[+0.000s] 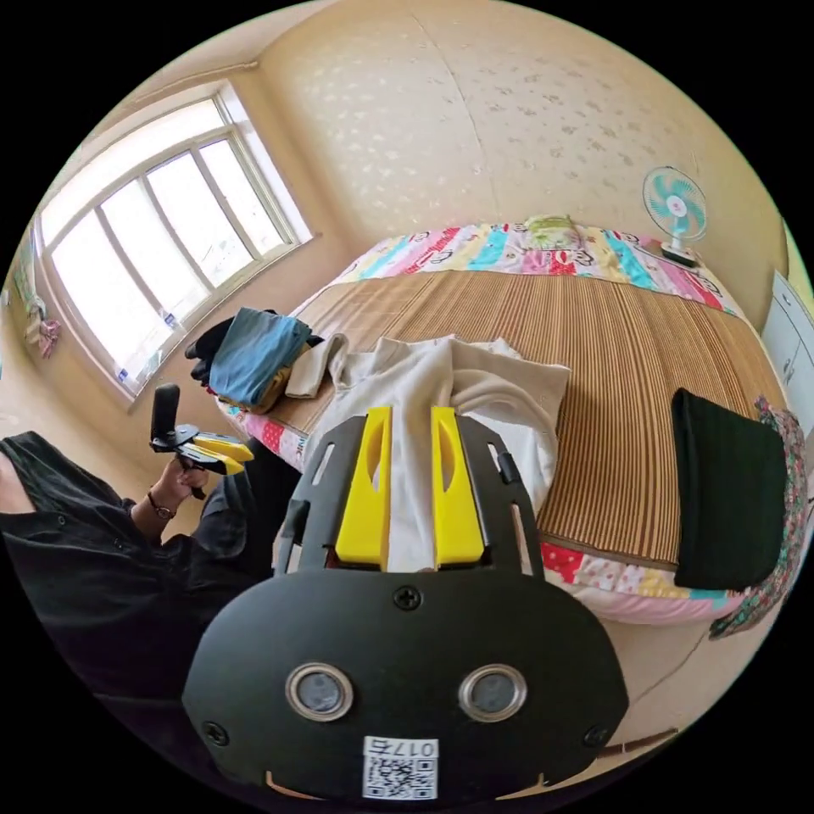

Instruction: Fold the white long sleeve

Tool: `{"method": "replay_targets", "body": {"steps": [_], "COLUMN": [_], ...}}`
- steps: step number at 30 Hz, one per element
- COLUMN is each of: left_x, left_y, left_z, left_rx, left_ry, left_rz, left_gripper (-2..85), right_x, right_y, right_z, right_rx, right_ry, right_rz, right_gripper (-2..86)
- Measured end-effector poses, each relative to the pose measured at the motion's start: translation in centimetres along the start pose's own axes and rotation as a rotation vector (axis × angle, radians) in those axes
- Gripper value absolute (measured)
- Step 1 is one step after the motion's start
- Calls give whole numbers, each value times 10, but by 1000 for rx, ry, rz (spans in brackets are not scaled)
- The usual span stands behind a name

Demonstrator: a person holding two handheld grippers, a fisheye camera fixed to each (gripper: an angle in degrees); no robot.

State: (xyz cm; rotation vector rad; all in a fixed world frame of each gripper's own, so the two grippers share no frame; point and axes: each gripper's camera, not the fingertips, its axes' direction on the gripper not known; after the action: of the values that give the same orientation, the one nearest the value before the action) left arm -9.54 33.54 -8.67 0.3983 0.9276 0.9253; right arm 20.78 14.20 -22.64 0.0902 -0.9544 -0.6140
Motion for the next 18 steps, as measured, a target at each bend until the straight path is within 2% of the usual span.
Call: {"method": "replay_targets", "body": {"steps": [2,4,7,10,13,18], "left_x": [-2,-9,-25,-43,-59,-79], "left_y": [4,11,27,34,21,-25], "left_z": [-2,-7,-10,1,28,108], "left_rx": [36,66,74,38,7,-76], "left_ry": [64,94,99,95,156,195], "left_rz": [-19,-48,-98,-144,-166,-246], "left_gripper": [85,87,89,94,118,155], "right_x": [21,38,66,84,93,110], "right_y": [-3,7,31,61,85,104], "right_z": [-1,-2,14,37,56,65], "right_rx": [36,56,-62,-144,-205,-172], "right_ry": [-78,-52,17,-59,-152,-258], "right_rz": [48,96,172,218,274,389], "right_gripper": [106,111,116,119,121,122]}}
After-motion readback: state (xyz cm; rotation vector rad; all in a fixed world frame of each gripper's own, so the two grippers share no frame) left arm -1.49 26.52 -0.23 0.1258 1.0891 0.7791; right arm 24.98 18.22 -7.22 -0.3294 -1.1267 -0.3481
